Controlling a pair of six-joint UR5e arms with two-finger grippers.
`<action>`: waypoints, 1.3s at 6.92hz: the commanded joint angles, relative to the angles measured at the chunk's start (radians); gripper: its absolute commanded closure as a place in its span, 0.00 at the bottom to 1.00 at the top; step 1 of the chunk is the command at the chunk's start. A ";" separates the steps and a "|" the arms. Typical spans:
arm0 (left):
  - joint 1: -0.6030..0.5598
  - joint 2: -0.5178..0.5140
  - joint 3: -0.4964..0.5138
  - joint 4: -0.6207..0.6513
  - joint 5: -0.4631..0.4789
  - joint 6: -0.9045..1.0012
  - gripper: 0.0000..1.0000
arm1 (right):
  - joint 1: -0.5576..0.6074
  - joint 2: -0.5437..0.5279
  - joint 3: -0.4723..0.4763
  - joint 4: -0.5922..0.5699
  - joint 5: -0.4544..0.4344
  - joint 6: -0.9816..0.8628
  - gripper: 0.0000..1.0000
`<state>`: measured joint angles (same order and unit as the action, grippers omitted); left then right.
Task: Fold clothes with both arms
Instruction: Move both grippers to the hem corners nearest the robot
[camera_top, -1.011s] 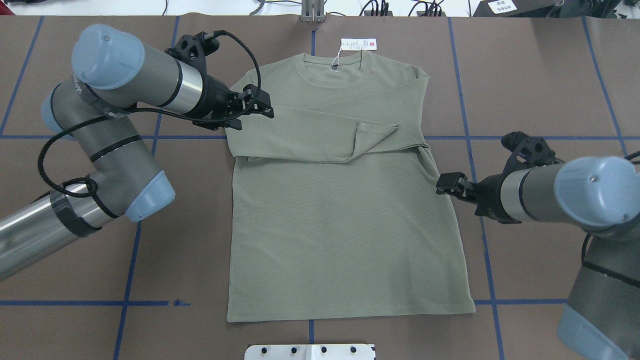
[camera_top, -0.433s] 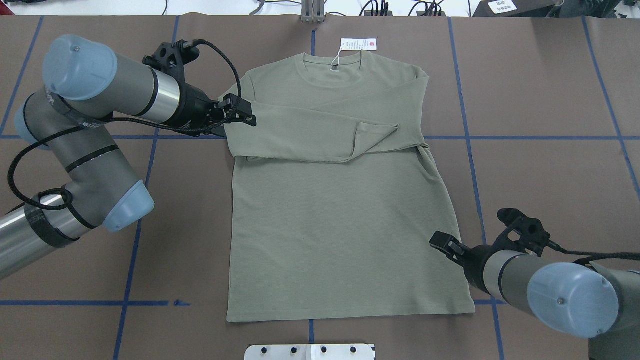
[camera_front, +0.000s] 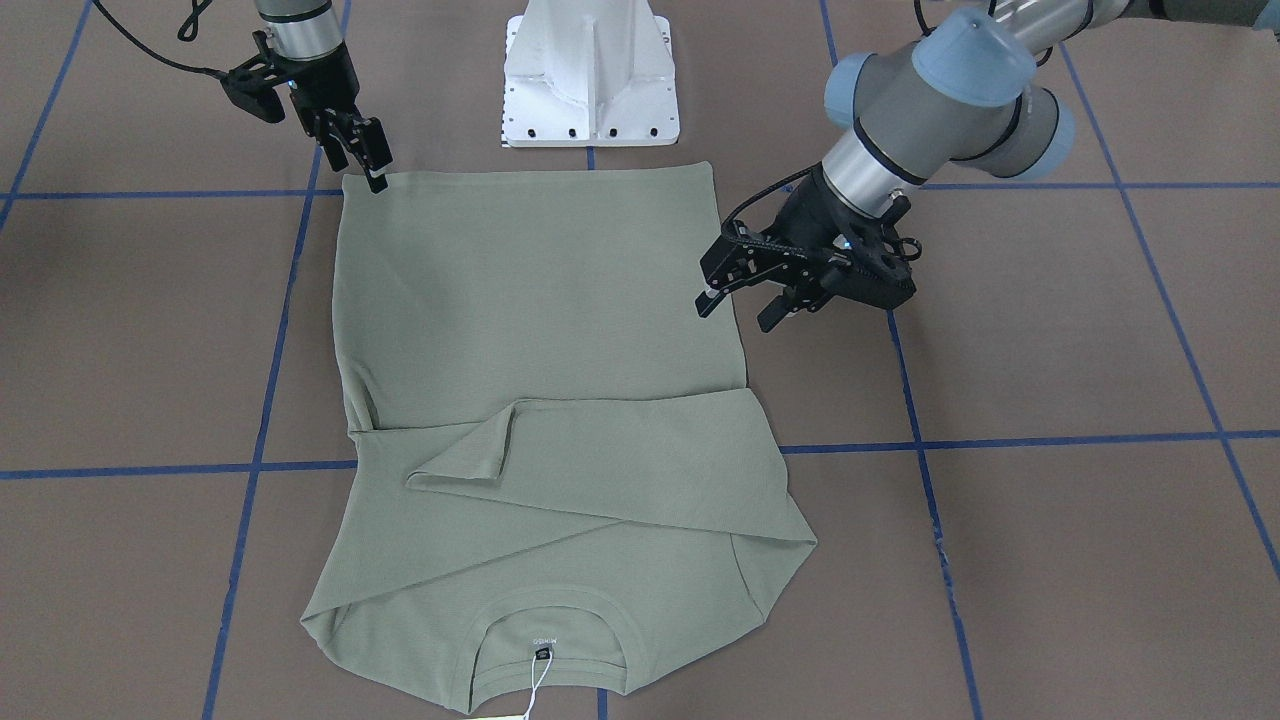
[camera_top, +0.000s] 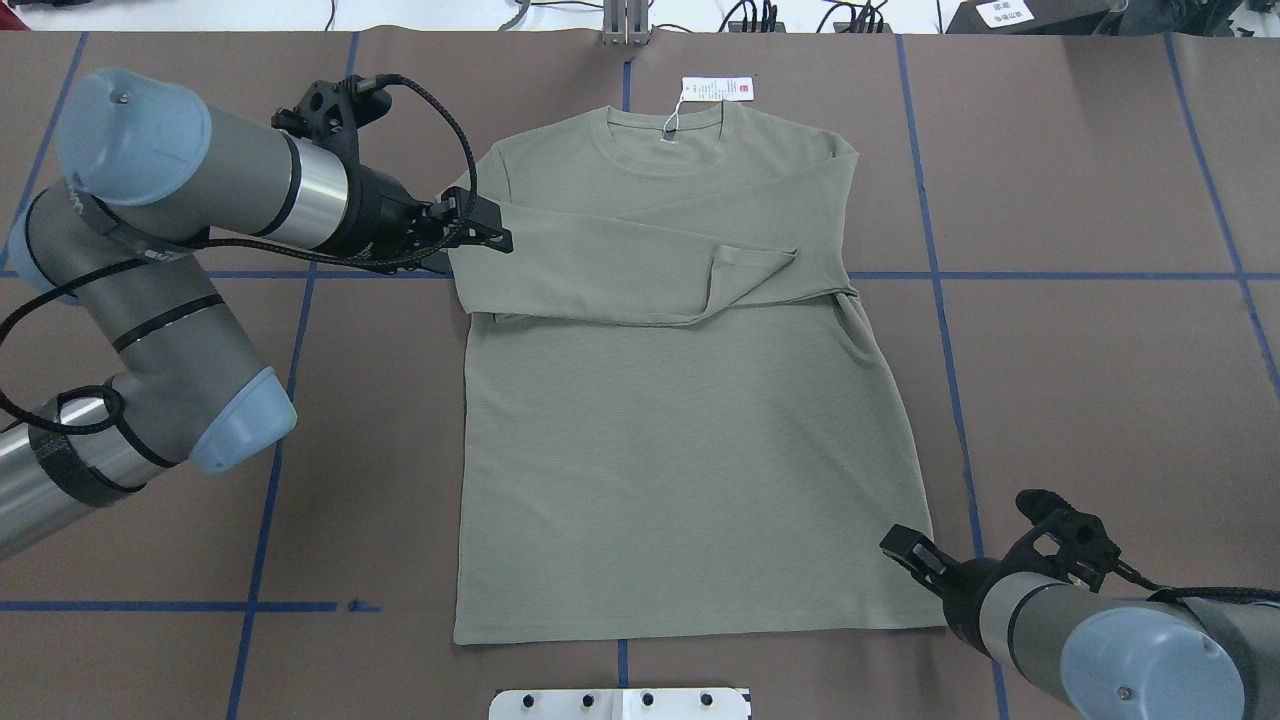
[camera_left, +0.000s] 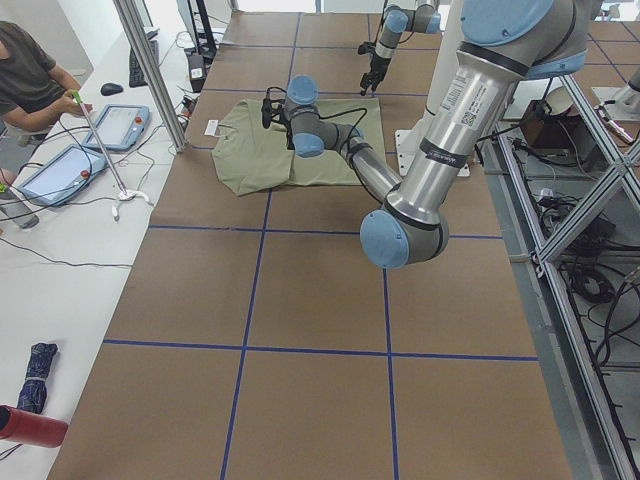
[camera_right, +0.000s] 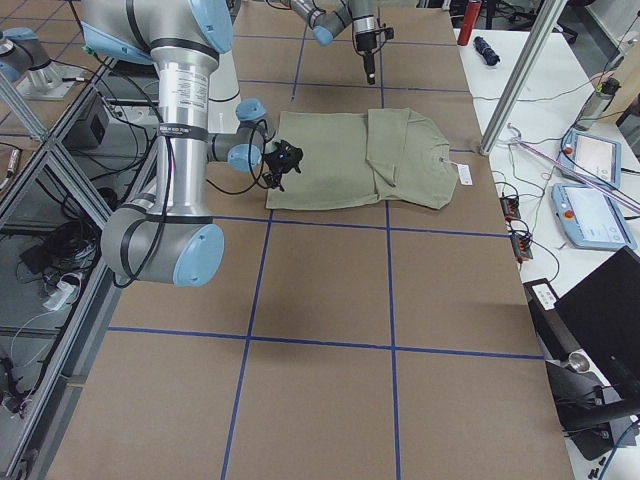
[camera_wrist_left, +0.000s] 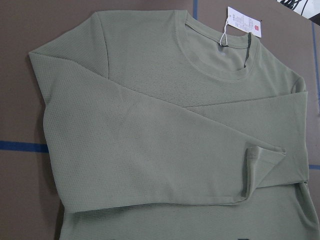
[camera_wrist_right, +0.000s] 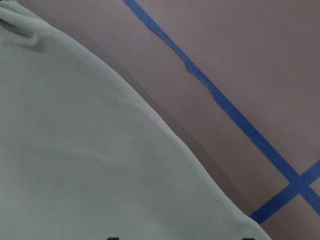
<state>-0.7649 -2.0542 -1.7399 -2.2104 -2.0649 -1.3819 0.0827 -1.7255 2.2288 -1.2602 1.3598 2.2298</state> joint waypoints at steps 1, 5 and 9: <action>-0.001 0.012 -0.017 0.000 0.000 0.001 0.15 | -0.015 -0.005 -0.020 0.001 0.002 0.021 0.17; -0.001 0.026 -0.023 0.000 0.002 0.001 0.15 | -0.017 -0.008 -0.058 0.002 0.031 0.021 0.23; -0.001 0.034 -0.032 0.000 0.002 0.001 0.15 | -0.020 -0.009 -0.070 0.004 0.076 0.024 0.34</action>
<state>-0.7660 -2.0224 -1.7705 -2.2105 -2.0632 -1.3806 0.0652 -1.7349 2.1643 -1.2555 1.4269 2.2521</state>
